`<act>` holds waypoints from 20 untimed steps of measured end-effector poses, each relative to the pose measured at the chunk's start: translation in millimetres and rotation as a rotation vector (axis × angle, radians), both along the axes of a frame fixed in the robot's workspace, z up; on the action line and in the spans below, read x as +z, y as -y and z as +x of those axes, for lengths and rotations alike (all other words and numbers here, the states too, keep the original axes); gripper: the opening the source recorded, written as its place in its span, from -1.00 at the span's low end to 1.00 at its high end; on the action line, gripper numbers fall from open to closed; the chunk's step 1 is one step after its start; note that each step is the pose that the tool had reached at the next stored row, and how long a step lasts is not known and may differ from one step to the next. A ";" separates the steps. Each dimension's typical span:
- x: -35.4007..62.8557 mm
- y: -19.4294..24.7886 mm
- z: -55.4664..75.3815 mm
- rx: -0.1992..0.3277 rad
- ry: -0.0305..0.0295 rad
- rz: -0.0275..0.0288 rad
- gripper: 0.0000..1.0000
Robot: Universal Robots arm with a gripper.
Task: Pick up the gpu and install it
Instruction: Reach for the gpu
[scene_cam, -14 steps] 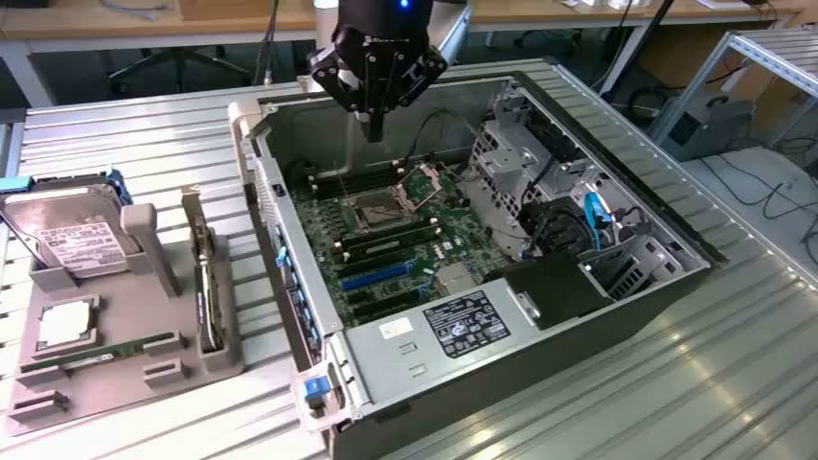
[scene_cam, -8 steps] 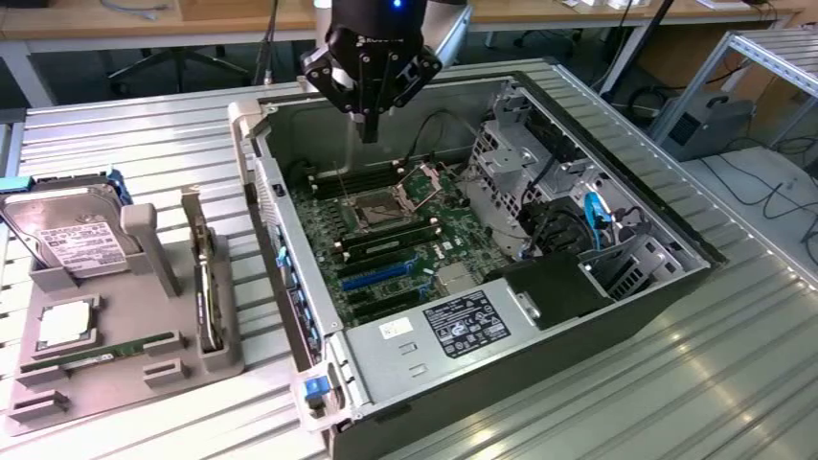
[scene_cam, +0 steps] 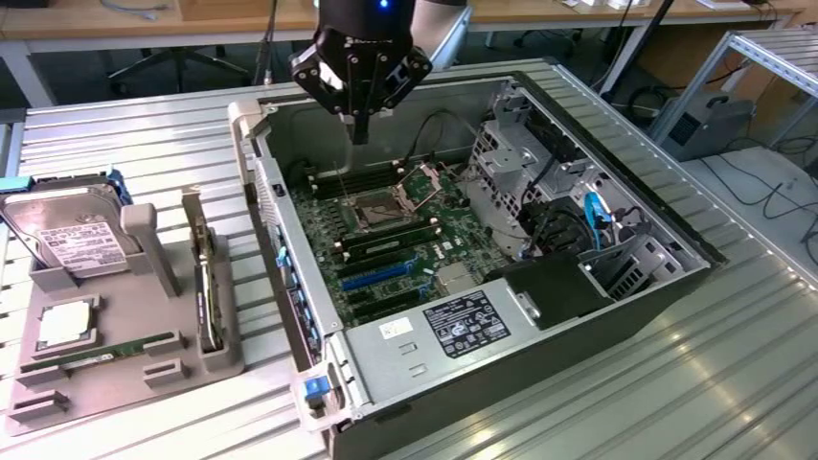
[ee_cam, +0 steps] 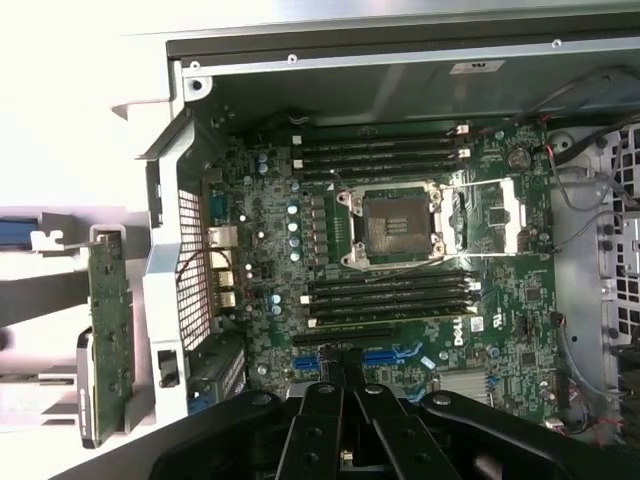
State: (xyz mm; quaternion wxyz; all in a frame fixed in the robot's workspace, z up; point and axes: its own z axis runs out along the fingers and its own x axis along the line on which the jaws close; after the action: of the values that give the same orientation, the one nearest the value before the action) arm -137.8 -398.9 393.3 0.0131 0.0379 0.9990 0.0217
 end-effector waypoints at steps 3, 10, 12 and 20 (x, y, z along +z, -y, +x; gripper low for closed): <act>0.0 0.0 -2.0 0.000 0.0000 0.0000 -0.79; 0.0 0.0 -4.3 0.000 0.0000 0.0000 -0.79; 0.0 0.0 -4.9 0.000 0.0000 0.0000 -0.79; 0.0 0.0 -7.6 0.000 0.0000 0.0000 -0.79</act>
State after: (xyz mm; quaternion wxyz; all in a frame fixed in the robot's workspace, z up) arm -145.5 -398.9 393.3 0.0131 0.0379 0.9990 0.0217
